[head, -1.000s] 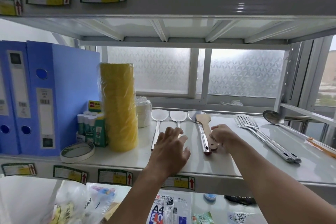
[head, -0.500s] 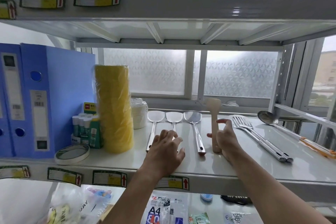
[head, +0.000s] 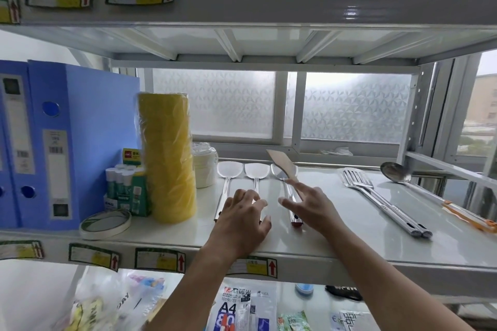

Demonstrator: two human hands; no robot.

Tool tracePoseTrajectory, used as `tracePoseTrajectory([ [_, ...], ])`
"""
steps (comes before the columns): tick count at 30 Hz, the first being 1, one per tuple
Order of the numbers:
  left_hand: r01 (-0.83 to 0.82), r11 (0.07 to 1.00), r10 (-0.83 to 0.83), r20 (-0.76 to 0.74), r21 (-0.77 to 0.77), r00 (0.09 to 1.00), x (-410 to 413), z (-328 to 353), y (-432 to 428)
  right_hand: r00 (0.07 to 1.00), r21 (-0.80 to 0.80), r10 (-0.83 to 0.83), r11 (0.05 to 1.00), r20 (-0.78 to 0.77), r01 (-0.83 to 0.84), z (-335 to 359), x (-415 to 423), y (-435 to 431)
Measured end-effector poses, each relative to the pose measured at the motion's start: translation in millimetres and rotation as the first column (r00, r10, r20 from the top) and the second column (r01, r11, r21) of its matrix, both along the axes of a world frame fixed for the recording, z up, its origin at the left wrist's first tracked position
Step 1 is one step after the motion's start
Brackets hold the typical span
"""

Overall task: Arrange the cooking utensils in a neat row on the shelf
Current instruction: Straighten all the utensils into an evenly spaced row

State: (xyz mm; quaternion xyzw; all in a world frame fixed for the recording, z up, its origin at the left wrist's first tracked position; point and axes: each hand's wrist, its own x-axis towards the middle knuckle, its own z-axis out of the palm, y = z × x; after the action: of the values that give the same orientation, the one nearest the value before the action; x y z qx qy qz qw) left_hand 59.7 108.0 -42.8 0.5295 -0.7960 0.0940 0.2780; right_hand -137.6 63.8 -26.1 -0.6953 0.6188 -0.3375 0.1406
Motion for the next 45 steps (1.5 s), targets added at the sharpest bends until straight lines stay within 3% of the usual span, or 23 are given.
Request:
tracePoseTrajectory([
  [32,-0.012,0.999,0.014,-0.036,0.045,0.999,-0.7,0.9,1.9,1.000,0.017,0.008,1.000,-0.007,-0.008,2.9,1.3,8.0],
  [42,-0.011,0.999,0.013,-0.040,0.050,0.999,-0.6,1.8,1.9,0.974,-0.051,-0.094,0.993,0.205,0.107,1.4,-6.1,-0.6],
  [45,-0.016,0.999,0.018,-0.040,0.049,0.999,-0.7,1.7,2.2,0.928,-0.031,-0.131,0.988,0.349,0.151,2.9,-12.4,-4.9],
])
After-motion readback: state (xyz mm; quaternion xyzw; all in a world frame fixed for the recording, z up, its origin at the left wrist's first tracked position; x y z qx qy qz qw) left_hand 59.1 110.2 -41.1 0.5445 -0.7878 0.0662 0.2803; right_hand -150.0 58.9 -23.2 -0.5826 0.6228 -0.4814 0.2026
